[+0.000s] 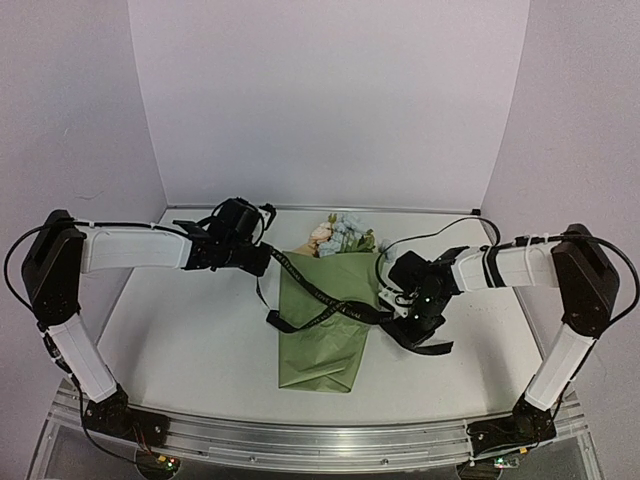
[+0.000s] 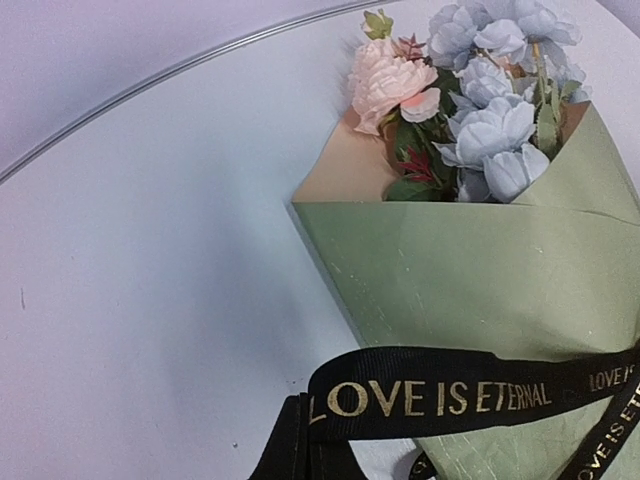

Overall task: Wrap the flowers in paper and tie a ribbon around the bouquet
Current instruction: Cross the ribbon over the folded bouquet.

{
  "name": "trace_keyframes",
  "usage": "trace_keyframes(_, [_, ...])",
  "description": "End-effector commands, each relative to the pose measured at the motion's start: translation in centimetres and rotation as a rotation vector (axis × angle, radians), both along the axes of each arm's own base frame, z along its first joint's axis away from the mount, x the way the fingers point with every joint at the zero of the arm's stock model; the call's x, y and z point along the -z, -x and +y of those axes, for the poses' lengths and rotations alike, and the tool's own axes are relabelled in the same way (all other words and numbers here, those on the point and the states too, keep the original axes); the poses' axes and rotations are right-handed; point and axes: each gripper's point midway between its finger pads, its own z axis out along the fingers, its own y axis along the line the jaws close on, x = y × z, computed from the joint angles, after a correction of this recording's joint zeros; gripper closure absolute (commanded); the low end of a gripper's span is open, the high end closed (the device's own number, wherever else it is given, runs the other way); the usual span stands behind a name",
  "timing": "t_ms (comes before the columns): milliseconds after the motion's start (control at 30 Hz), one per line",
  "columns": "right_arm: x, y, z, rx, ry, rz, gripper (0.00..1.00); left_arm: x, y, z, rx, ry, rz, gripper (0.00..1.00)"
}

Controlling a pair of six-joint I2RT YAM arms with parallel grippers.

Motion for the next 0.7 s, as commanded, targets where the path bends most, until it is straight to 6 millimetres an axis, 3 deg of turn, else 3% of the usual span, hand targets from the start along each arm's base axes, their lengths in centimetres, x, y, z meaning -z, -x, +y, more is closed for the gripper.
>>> trace_keyframes(0, [-5.2, -1.3, -0.3, 0.055, 0.007, -0.076, 1.0, -0.8, -0.3, 2.4, -0.088, -0.039, -0.033, 1.0])
trace_keyframes(167, [-9.4, -3.2, 0.2, 0.085, -0.001, -0.15, 1.0, -0.9, -0.5, 3.5, -0.121, -0.043, -0.038, 1.0])
trace_keyframes(333, [-11.6, -6.2, 0.2, 0.149, 0.049, -0.214, 1.0, -0.2, -0.6, 4.6, -0.147, -0.048, -0.023, 1.0])
trace_keyframes(500, [-11.3, -8.6, -1.1, 0.3, 0.046, -0.19, 1.0, 1.3, -0.4, 6.1, -0.189, -0.074, 0.032, 1.0])
trace_keyframes(667, [-9.6, -8.1, -3.5, 0.409, 0.07, -0.133, 1.0, 1.7, 0.4, 7.5, -0.229, -0.064, 0.058, 1.0])
